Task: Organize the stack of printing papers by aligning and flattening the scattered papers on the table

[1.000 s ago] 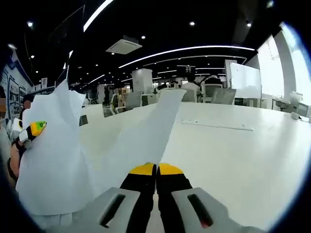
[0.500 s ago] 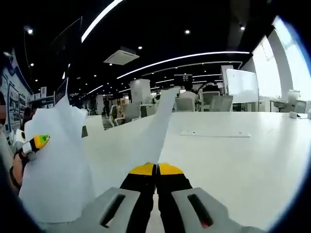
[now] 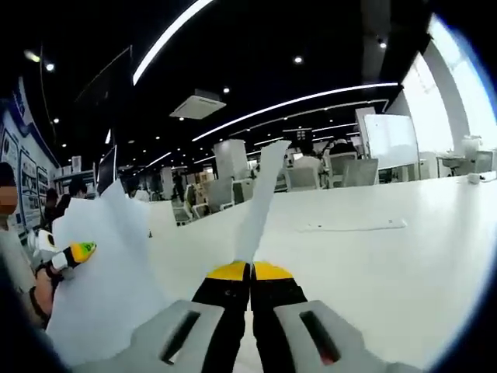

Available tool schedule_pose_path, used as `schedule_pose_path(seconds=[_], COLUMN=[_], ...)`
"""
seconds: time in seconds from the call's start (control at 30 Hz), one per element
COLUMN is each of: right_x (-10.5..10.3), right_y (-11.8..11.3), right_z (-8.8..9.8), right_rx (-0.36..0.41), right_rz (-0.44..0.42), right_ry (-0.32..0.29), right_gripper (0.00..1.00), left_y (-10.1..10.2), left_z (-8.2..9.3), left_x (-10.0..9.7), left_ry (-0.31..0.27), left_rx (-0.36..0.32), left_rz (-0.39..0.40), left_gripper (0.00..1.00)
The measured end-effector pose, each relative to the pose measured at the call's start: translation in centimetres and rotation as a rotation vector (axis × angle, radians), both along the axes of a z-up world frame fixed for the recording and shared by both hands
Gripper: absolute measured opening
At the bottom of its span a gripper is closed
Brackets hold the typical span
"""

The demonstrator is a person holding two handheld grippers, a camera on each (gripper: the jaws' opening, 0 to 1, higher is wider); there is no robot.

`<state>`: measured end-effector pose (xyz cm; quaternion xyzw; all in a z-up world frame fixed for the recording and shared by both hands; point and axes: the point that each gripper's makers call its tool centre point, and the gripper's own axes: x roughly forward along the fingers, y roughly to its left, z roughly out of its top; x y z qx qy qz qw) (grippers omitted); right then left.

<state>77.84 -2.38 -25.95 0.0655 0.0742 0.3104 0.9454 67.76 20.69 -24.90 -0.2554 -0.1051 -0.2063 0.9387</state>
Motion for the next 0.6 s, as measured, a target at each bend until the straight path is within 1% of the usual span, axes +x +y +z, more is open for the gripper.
schedule_pose_path(seconds=[0.13, 0.4, 0.6], right_x=[0.0, -0.8, -1.4], right_y=[0.1, 0.2, 0.3], right_z=[0.7, 1.9, 3.4], right_rx=[-0.008, 0.019, 0.020], right_rz=[0.001, 0.011, 0.014], right_ry=[-0.021, -0.038, -0.077], right_gripper=[0.00, 0.00, 0.00], left_y=[0.0, 0.0, 0.0], left_z=[0.0, 0.0, 0.0], left_x=[0.0, 0.0, 0.1], left_ry=[0.001, 0.001, 0.002], left_rx=[0.002, 0.003, 0.004], left_rz=[-0.001, -0.001, 0.001], left_gripper=[0.08, 0.08, 0.08])
